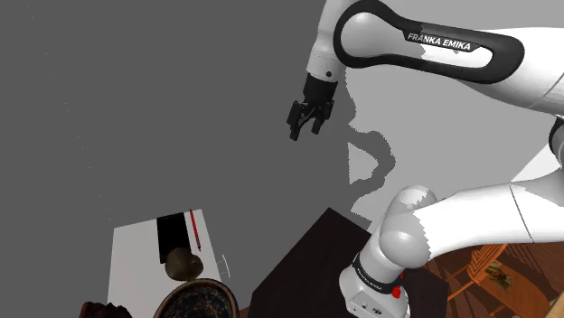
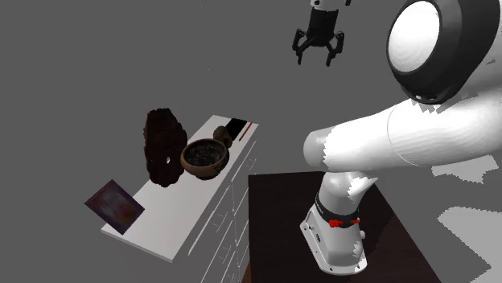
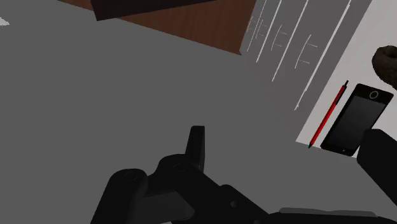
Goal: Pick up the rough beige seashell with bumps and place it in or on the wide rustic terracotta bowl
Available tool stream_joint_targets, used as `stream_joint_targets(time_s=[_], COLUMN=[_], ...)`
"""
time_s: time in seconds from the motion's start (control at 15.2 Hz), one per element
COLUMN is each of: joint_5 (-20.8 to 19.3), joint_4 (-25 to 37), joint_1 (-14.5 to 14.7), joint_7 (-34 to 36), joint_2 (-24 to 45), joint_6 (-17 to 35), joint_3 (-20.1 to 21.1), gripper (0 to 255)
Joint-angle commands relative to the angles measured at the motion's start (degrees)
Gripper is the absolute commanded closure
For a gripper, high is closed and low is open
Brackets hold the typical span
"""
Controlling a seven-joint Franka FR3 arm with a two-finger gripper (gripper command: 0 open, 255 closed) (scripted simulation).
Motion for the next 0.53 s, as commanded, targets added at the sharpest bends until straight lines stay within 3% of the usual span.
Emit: stream_joint_targets(time_s=[0.0,0.46], joint_5=[0.0,3.5], joint_4=[0.0,-6.4], joint_1=[0.0,3.2], joint_7=[0.0,5.3], joint_2=[0.0,3.4], joint_6=[0.0,11.4], joint_3=[0.0,6.9], gripper=[0,0])
